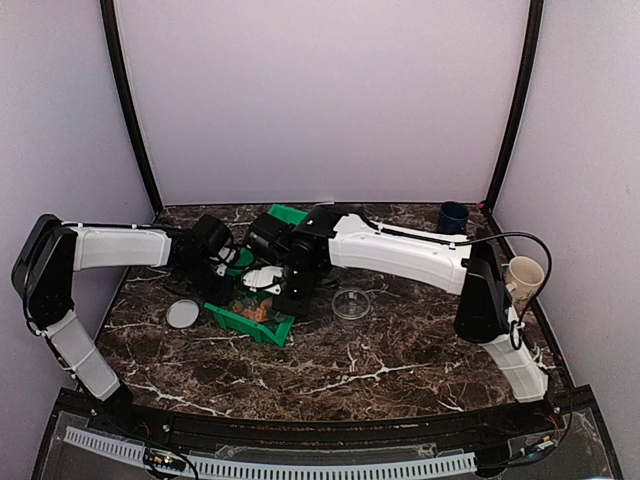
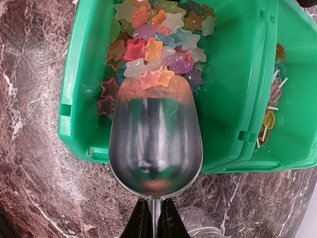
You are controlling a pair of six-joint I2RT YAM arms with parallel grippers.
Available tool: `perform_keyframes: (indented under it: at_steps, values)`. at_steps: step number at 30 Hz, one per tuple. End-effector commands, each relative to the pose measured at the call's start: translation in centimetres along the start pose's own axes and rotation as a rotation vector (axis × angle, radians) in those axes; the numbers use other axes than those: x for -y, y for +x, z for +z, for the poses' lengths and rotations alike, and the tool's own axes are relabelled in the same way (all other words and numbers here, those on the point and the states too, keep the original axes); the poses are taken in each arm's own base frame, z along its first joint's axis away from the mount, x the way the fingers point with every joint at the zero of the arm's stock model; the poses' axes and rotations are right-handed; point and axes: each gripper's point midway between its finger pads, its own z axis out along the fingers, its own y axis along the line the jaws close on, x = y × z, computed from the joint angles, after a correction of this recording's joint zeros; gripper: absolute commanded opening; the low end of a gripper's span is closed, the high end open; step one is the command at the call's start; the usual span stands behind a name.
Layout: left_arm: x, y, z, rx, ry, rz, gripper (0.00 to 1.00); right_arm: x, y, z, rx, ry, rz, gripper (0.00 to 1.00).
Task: Pack the candies
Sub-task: Scoop the fake candies from the storage box.
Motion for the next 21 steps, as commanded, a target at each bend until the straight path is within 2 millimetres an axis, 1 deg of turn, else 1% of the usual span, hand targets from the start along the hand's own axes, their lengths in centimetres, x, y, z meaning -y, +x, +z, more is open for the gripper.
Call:
perform_keyframes:
  at_steps: [1, 4, 7, 12, 16, 21]
  values:
    - [2.6, -8.1, -6.1, 0.36, 0.14, -0.024, 0.0, -2.5, 2.0, 3.3, -0.109, -0.093, -0.025, 0.0]
    - [3.0, -8.5, -7.2, 0.416, 0.169, -0.018, 0.0, -2.8, 1.5, 4.9, -0.106, -0.107, -0.015, 0.0]
    - [3.3, -9.0, -8.4, 0.473, 0.197, -0.012, 0.0, -2.5, 0.7, 6.2, -0.088, -0.09, 0.007, 0.0]
    - [3.4, -9.3, -9.7, 0.537, 0.211, 0.002, 0.0, -1.7, -0.5, 7.8, -0.045, -0.043, 0.07, 0.0]
    - [3.0, -9.2, -9.9, 0.548, 0.191, -0.015, 0.0, -1.1, -0.8, 7.9, -0.027, -0.019, 0.138, 0.0]
    - [1.2, -8.7, -8.8, 0.503, 0.085, -0.041, 0.0, -1.8, 0.8, 6.9, -0.079, -0.042, 0.127, 0.0]
